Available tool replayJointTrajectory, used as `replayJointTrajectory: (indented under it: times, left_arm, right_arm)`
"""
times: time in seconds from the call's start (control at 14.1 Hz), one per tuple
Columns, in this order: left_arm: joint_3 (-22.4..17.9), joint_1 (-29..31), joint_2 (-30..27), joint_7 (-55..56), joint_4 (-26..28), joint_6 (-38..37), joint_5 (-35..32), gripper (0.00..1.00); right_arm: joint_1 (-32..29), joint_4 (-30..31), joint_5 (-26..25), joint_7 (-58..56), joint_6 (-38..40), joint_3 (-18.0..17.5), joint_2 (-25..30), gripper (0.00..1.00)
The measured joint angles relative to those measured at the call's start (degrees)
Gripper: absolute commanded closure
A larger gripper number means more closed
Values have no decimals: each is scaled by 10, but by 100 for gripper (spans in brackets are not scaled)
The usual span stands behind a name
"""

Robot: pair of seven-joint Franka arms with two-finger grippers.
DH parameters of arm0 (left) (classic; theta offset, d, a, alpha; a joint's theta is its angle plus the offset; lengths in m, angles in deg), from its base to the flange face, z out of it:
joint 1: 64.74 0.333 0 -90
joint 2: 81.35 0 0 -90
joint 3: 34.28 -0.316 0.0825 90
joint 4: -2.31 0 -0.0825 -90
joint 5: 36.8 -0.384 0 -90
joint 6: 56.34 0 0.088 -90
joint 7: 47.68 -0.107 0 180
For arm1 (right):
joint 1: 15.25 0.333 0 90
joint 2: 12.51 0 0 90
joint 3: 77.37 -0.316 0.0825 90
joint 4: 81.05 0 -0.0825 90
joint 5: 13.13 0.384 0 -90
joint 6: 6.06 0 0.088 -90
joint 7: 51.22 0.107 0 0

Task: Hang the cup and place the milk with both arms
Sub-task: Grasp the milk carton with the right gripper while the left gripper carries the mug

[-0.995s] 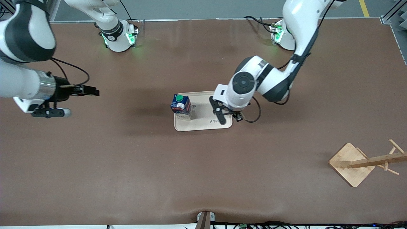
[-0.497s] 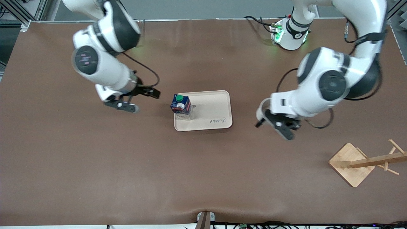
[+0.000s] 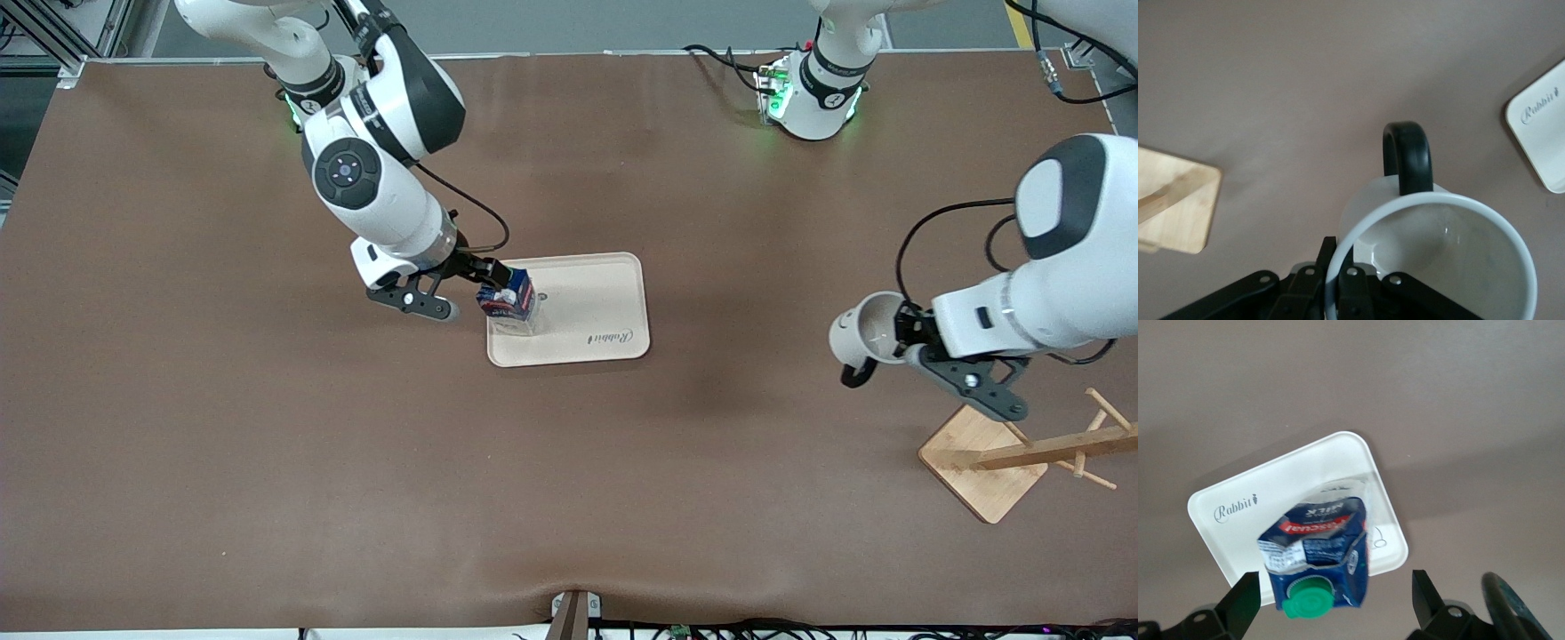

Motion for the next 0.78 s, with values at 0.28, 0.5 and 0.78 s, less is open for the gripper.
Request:
replayJointTrajectory:
  times: [0.28, 0.5, 0.78]
  left_arm:
    - [-6, 79, 7, -1, -7, -3, 0, 100]
    - [-8, 108, 7, -34, -11, -9, 0, 100]
    - [-12, 150, 7, -120, -24, -12, 0, 100]
  right_arm:
    - [10, -3, -1, 0, -17, 0, -18, 0]
    - [18, -4, -2, 0, -18, 0, -25, 0]
    - [38, -4, -2, 10, -26, 1, -42, 37]
